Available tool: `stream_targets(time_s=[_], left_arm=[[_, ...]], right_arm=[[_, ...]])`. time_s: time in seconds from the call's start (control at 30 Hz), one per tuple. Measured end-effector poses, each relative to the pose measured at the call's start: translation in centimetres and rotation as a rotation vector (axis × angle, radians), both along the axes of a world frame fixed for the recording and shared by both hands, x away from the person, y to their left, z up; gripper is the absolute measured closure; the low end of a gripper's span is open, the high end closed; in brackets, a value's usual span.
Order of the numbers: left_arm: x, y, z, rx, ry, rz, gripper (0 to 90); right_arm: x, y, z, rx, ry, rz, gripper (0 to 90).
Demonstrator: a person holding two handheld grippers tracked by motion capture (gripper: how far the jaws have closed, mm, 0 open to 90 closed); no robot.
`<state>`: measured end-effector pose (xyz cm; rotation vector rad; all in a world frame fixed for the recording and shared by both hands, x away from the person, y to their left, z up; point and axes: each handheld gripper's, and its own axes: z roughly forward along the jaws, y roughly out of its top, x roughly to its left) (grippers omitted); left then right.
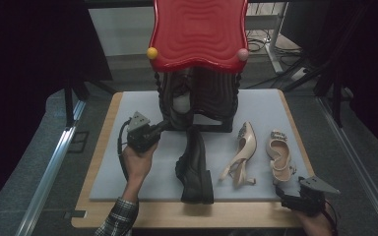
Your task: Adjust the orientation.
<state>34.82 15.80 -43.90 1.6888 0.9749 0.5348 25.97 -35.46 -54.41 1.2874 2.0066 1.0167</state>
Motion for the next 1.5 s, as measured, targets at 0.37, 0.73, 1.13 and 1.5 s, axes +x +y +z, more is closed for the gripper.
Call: stream_targets(time_s=[0.37, 0.73, 1.13, 1.5], left_arm=[[0.1, -2.7, -3.9, 0.037, 0.046, -0.061, 89.5], [1.8, -3.7, -4.3, 0.061, 0.035, -0.013, 89.6], [2.5, -3.6, -4.3, 0.011, 0.040, -0.027, 89.7], [4.3, -4.4, -3.6, 0.025, 0.027, 0.012, 89.8]], right_arm=[[0.0, 0.0, 0.0, -0.001, 0.001, 0.000, 4.8], [0.0, 0.0, 0.0, 0.000, 0.000, 0.000, 4.8], [0.0, 0.0, 0.0, 0.000, 0.000, 0.000, 4.8], [0.0, 0.0, 0.0, 0.001, 0.001, 0.000, 4.8]])
